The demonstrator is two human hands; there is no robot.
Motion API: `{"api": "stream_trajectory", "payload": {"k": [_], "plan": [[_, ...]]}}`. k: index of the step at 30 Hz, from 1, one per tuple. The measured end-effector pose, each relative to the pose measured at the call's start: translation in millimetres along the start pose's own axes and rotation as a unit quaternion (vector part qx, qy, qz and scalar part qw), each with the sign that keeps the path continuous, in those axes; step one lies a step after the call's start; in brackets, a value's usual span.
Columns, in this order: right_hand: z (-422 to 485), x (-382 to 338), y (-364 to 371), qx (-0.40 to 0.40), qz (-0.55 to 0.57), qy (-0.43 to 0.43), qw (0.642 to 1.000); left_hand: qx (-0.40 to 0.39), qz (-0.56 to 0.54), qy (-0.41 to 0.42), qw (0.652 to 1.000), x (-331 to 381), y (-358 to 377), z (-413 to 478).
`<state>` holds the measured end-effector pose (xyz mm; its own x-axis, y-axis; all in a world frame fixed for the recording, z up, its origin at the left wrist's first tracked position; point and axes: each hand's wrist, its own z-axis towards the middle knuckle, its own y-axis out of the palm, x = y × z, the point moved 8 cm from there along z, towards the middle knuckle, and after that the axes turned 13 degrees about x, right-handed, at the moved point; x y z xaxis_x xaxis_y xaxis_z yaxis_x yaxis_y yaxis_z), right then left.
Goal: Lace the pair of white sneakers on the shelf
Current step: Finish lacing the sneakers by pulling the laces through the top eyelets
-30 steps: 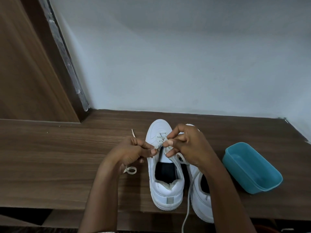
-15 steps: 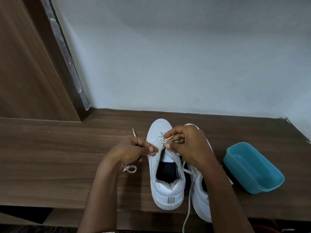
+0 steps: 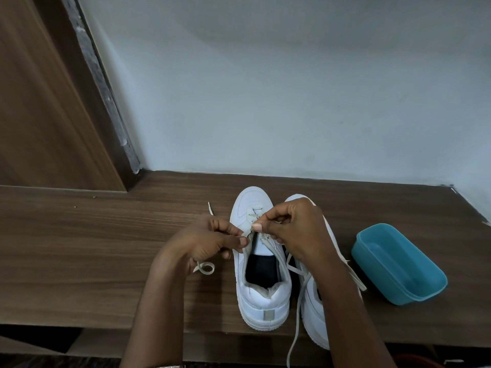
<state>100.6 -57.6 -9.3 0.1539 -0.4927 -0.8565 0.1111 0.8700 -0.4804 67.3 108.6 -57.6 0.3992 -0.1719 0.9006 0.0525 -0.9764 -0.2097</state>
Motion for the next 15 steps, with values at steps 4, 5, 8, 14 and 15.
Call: {"api": "stream_trajectory", "payload": {"k": [4, 5, 8, 14, 15], "plan": [[0, 2, 1, -0.005, -0.014, 0.006, 1.0, 0.001, -0.029, -0.018, 0.999, -4, 0, 1], [-1, 3, 3, -0.014, -0.015, 0.008, 1.0, 0.003, -0.033, -0.021, 0.999, -5, -1, 1], [-4, 2, 9, -0.05, -0.026, 0.009, 0.998, 0.006, -0.036, -0.018, 0.999, -4, -1, 0], [-7, -3, 14, -0.075, -0.041, -0.001, 0.996, 0.007, -0.044, -0.013, 0.999, -3, -1, -1], [-7, -4, 14, -0.071, -0.049, -0.005, 0.996, 0.006, -0.046, -0.013, 0.999, -3, -1, 0]]}}
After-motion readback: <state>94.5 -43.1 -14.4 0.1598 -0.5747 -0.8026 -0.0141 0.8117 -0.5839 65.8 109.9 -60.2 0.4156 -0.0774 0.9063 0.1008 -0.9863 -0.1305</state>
